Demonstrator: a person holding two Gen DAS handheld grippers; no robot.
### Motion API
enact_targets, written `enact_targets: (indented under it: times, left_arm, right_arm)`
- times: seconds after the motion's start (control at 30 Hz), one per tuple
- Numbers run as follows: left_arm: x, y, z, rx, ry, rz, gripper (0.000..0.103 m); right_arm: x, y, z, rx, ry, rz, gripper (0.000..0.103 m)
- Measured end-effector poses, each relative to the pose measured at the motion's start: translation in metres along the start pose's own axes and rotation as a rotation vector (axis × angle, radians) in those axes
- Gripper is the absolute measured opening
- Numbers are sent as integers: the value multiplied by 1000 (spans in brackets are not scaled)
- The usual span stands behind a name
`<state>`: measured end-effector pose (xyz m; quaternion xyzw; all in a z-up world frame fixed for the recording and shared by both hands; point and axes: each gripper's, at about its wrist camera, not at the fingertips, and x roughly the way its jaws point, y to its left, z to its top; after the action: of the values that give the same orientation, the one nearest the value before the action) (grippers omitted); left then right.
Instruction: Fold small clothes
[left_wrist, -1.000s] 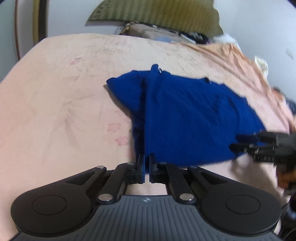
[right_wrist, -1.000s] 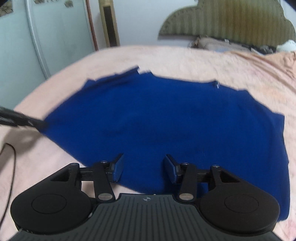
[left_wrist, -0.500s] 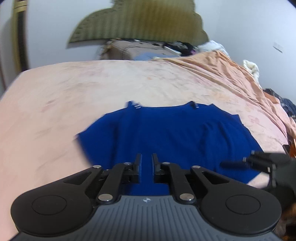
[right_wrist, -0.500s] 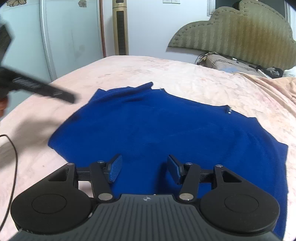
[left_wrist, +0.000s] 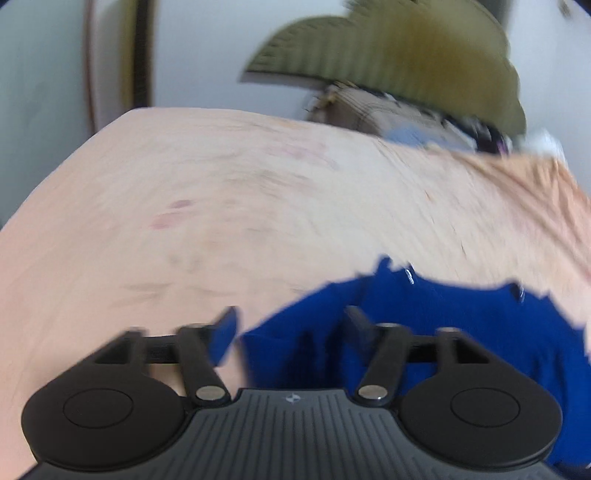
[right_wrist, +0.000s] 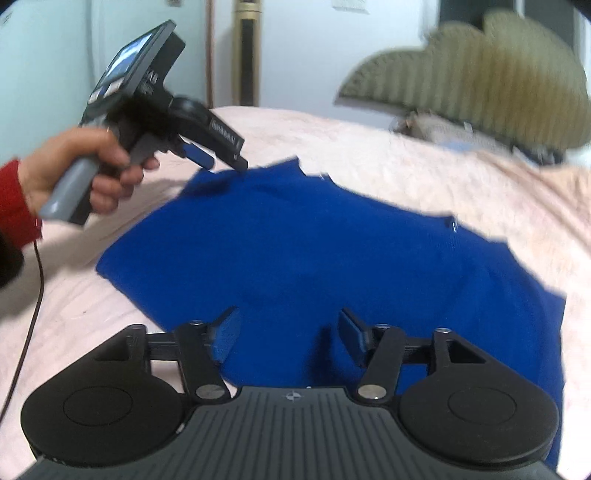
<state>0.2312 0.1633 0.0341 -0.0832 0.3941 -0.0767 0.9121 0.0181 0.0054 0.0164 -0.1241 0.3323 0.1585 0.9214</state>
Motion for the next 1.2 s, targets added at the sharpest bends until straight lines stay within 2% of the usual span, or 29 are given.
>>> enact_targets:
  times: [0.03,0.17,0.23,0.37,0.43,0.73,0.9,1.03,1.13,1.2]
  left_arm:
    - [-5,10,0,-41,1,-36,86]
    - [-9,44,-4,-193,106,-224,86]
    - [-5,48,-7,-222,147,-274,86]
    - [6,41,-15,-206,204,-293,86]
    - [17,35,-19,-199,234,-332,86]
    - [43,19,-15,-212,229,-418,88]
    - [60,23,-6,-288,239,-477,88]
    - [67,12,2,-244,229,-461,88]
    - [71,-7,7,-162,206,-398,88]
    - [72,-21,9,-91,194,-351,88]
  right_arm:
    - [-1,10,0,-42,-9,7,71]
    - [-3,54,-7,-253,-30,8,74]
    - [-1,70,-11,-334,-32,-16,74]
    - [3,91,-16,-430,-20,-65,74]
    - [5,95,-17,-452,-23,-89,75]
    - [25,109,-17,-492,-59,-185,78]
    - [43,120,-9,-521,-90,-228,78]
    - [60,125,2,-542,-107,-245,77]
    - [73,125,11,-537,-113,-250,75]
    - [80,124,16,-527,-105,-247,68]
